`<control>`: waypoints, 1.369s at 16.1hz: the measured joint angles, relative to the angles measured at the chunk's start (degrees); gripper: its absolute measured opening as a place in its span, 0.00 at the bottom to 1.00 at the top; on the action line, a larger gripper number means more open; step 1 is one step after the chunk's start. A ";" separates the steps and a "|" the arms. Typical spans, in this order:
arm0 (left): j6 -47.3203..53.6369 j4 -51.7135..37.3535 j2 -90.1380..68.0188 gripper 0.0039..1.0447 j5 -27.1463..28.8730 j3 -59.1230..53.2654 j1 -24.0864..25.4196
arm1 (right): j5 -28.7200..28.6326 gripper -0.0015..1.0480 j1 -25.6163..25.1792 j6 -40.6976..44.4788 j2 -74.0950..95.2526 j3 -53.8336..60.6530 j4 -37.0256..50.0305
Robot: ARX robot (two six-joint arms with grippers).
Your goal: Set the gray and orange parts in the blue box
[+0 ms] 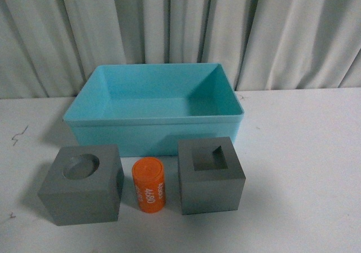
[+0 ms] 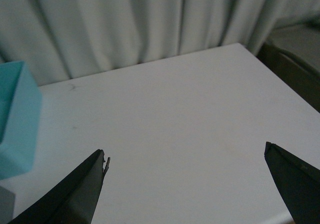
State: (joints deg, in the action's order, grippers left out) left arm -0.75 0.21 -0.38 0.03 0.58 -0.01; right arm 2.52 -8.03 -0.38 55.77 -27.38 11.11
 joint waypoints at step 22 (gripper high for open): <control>0.00 0.00 0.00 0.94 0.02 0.02 0.00 | 11.72 0.94 38.80 -12.90 52.11 -21.62 6.29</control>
State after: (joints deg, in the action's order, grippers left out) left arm -0.75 0.21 -0.38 0.05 0.60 -0.01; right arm 14.24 30.76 -13.28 107.87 -48.99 17.41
